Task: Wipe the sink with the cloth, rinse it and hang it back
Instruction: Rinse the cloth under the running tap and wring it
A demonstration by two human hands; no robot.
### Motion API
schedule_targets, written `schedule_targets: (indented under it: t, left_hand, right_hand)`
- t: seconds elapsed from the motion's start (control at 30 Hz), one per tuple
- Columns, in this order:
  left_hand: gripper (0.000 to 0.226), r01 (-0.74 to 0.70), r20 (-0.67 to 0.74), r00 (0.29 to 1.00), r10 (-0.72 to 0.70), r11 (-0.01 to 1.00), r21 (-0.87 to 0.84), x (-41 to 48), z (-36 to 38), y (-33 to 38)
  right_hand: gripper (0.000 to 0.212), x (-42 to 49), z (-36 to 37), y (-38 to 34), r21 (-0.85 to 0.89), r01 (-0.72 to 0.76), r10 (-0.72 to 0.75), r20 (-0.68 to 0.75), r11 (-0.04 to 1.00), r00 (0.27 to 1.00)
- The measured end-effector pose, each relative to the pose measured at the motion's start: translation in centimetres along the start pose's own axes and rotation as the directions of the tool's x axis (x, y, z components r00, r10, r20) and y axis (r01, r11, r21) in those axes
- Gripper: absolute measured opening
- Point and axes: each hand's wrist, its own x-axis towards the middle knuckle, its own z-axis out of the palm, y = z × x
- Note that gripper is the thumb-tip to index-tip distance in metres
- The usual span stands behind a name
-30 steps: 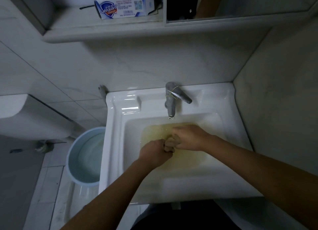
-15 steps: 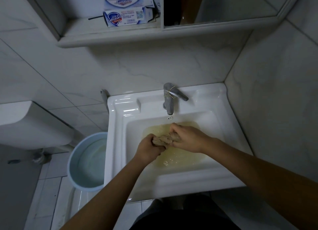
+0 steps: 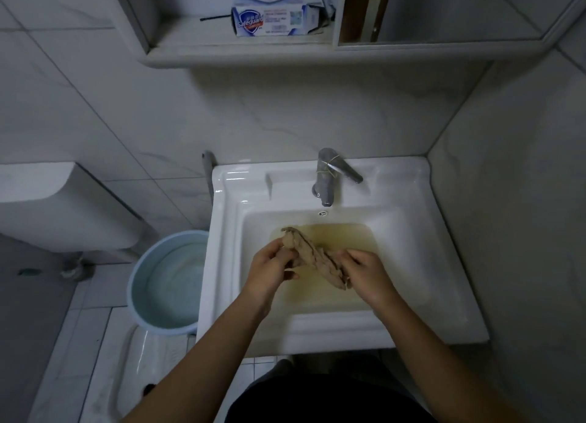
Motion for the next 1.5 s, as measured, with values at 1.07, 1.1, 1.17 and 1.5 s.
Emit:
schedule_targets:
  t: [1.07,1.1,1.17,1.5]
  left_hand:
    - [0.033,0.153,0.025,0.988,-0.153,0.932,-0.329,2.6,-1.8,-1.4]
    - [0.033,0.130,0.002,0.991,-0.135,0.947,-0.293,2.8,-1.9,-1.5]
    - [0.029,0.075,-0.022,0.996,-0.082,0.973,-0.219,3.1,-2.1,-1.5]
    - [0.021,-0.110,-0.100,0.984,0.148,0.943,0.314,4.6,-2.0,-2.7]
  right_hand:
    - [0.024,2.9,3.6,-1.1,0.091,-0.129,0.129,0.004,0.987,0.992]
    - [0.020,3.1,3.6,-1.1,0.069,-0.113,0.112,0.013,0.991,0.994]
    - [0.008,3.2,3.5,-1.2,-0.019,-0.074,0.075,0.035,0.997,0.997]
    - [0.007,3.5,5.3,-1.0,-0.172,0.026,-0.024,0.011,0.985,1.000]
